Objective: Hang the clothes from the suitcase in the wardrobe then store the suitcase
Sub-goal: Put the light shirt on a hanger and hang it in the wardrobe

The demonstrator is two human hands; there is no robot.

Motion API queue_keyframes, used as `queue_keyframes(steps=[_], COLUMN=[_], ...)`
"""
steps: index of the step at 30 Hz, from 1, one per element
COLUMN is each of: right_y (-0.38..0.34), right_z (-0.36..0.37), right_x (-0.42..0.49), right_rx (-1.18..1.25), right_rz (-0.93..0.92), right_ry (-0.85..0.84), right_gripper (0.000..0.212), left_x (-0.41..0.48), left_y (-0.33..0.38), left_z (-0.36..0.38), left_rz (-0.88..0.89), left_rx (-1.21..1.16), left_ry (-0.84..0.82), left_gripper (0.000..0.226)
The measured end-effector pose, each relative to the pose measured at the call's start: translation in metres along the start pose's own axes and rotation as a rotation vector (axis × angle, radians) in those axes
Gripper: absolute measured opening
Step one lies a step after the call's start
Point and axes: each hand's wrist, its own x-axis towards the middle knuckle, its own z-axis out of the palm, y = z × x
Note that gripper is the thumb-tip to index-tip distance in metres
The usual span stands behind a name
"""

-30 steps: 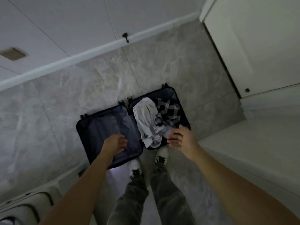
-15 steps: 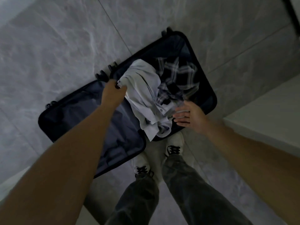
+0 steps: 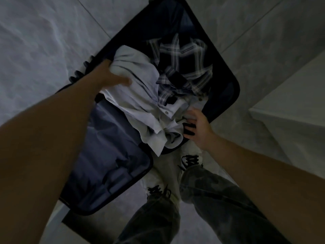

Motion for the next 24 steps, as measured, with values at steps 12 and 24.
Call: queue_keyframes(steps=[12, 24], right_y=[-0.019, -0.083], right_z=[0.011, 0.069], right_x=[-0.110, -0.318], right_rx=[-0.233, -1.219], right_rz=[-0.142, -0.879], right_ry=[0.015, -0.332], right_gripper=[0.045, 0.144], left_x=[-0.134, -0.381], left_y=[-0.001, 0.029], left_z=[-0.006, -0.122], left_rz=[0.355, 0.607], left_rx=[-0.101, -0.343], left_ry=[0.032, 0.023], left_gripper=[0.045, 0.020])
